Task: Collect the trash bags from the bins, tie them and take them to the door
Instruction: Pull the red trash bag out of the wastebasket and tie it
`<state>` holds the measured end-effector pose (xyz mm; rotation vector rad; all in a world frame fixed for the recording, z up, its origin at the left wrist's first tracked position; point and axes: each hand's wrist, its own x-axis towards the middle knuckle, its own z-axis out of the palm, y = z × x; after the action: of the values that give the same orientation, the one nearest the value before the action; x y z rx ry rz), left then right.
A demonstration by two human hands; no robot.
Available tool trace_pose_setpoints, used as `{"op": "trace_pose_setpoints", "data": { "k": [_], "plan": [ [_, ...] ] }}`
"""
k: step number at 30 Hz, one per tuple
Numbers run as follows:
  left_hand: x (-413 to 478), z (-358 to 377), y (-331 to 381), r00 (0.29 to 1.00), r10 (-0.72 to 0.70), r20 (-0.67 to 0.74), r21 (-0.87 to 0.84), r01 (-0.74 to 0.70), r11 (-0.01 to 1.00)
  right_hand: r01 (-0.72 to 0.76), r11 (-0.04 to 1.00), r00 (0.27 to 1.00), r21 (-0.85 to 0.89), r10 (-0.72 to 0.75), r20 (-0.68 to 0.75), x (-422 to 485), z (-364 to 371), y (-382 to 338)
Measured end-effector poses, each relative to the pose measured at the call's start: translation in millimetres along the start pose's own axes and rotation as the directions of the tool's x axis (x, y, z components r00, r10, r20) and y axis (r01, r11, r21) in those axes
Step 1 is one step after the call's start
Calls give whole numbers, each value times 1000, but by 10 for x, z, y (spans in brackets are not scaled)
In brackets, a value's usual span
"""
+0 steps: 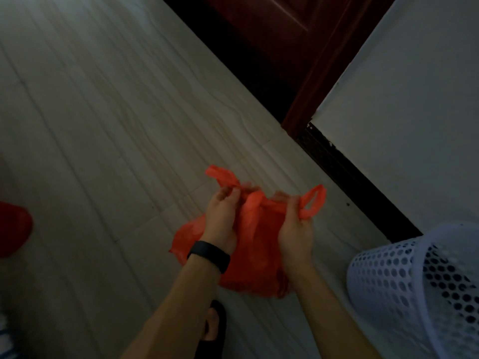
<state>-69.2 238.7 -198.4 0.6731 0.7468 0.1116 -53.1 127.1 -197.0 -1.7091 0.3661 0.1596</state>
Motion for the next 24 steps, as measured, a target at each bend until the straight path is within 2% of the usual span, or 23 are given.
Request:
{"op": "trace_pose_setpoints", "data": {
  "k": [2, 3, 5, 7, 9, 11, 15, 19, 22, 24],
  "plan": [
    [-38, -44, -60, 998, -67, -3, -112, 66, 992, -128, 966, 987, 226, 147, -70, -15, 14, 31],
    [-50, -84, -85, 996, -91, 1, -141, 90, 986, -181, 907, 972, 381, 224, -70, -22, -4, 34],
    [-50, -212, -74, 994, -104, -13, -158, 101, 982, -248, 719, 935, 649, 353, -34, -5, -105, 11],
    [-58, -349, 47, 995, -88, -42, -120, 82, 989, -277, 620, 901, 734, 434, -26, 41, -294, -10],
    [-50, -519, 190, 996, -51, -78, -55, 47, 997, -323, 646, 881, 692, 473, -31, 77, -494, 65],
    [-78, -663, 336, 990, -20, -139, 48, 27, 999, -369, 724, 877, 583, 479, -39, 54, -669, 164],
    [-64, -907, 463, 963, 15, -271, 233, 51, 971, -401, 814, 876, 420, 475, -85, 23, -718, 314],
    [-88, -806, 493, 966, 196, -167, 433, -107, 895, -393, 879, 896, 271, 432, -100, 61, -634, 298],
    [-122, -697, 526, 949, 297, -103, 435, -226, 872, -367, 863, 916, 347, 400, -24, 93, -594, 204],
    [-180, -667, 490, 926, 338, -171, 500, -214, 839, -359, 845, 927, 396, 373, 44, 79, -568, 184]
  ]
}}
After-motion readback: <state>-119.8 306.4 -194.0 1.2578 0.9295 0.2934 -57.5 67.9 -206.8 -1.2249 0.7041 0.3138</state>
